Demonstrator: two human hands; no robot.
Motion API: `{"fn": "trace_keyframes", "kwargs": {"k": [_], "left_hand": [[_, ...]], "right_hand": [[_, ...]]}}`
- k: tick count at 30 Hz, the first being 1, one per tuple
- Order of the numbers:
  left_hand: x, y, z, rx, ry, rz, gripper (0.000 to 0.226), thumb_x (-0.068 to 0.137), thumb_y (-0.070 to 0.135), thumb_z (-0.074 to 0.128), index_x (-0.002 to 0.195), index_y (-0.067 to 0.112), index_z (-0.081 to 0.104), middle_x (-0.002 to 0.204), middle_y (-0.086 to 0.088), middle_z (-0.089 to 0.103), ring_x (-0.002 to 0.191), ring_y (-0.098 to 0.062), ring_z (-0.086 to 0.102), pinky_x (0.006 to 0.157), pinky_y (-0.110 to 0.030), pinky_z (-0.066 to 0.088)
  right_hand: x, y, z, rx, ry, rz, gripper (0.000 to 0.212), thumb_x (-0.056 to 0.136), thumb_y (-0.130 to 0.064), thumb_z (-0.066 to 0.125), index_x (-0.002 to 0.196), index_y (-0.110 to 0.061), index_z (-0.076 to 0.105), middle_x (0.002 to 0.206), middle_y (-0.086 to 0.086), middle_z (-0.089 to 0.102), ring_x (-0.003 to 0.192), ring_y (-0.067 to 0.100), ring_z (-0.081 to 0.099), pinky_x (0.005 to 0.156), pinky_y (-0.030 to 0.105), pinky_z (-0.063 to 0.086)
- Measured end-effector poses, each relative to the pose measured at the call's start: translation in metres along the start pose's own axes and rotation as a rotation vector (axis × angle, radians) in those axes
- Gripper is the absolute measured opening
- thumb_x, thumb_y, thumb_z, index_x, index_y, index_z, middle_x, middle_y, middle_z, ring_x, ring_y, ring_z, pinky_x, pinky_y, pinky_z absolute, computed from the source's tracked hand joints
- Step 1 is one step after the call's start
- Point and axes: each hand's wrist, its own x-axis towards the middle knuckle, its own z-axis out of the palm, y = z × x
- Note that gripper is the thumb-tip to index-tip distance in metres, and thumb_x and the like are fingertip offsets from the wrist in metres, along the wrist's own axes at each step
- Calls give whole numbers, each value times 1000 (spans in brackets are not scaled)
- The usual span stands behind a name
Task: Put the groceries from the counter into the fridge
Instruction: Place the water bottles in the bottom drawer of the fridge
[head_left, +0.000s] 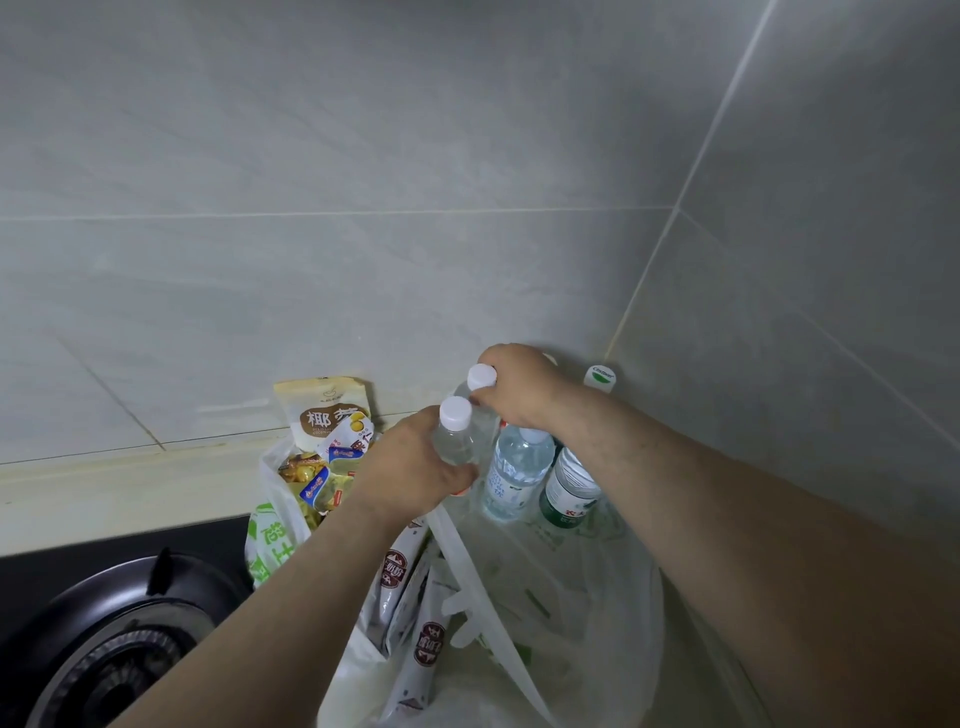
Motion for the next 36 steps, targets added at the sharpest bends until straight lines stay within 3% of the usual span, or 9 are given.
{"fn": "trace_keyframes", "kwargs": {"k": [5,11,16,19,24,29,33,36], "left_hand": [[-2,5,1,46,3,-16,66,67,43,79,126,32,52,105,12,65,94,-16,60,76,-30,50],[-15,6,-8,-1,98,-57,39,70,36,80,97,29,53,83,14,58,85,-16,60,66,-26,42],[-28,13,-11,-155,156,-39,40,70,25,81,105,28,61,82,21,62,84,-11,63,70,-26,50],[-29,21,-16,-212,192,-5,40,69,24,80,103,31,61,85,16,68,84,-8,66,71,-28,54],[-32,41,-31,-274,247,53,36,66,19,79,99,25,64,82,8,69,78,-11,65,66,-28,53],[-42,58,-51,-335,311,86,29,66,20,79,89,29,65,74,14,67,72,1,61,54,-12,43],[-51,70,-70,-361,356,127,28,62,24,77,87,31,65,75,14,68,70,-6,64,61,-31,55],[-62,78,-85,-393,369,159,30,63,29,78,91,34,67,79,16,70,74,-4,67,64,-29,55]], "right_hand": [[0,-1,3,28,2,23,15,85,-22,68,91,-17,55,88,1,58,80,23,56,56,26,35],[-9,5,4,65,26,7,24,86,-22,70,106,-19,57,106,1,60,95,23,57,73,29,42],[-14,-1,-10,126,121,-46,16,83,-19,70,93,-24,59,92,-3,62,83,20,58,65,26,39],[-19,-6,-24,169,172,-106,17,80,-16,69,83,-25,55,84,-7,60,80,18,57,62,26,38],[-36,-16,-45,319,320,-186,19,77,-12,68,92,-20,61,88,-4,66,82,18,61,73,31,48],[-61,-30,-68,505,463,-179,24,75,-12,73,92,-26,62,93,-5,71,88,19,67,81,35,54],[-85,-41,-85,630,570,-152,26,74,-11,77,93,-25,65,93,-8,72,86,9,67,78,24,52],[-103,-49,-92,669,635,-158,23,76,-12,76,95,-21,69,93,-9,72,86,3,67,79,19,51]]}}
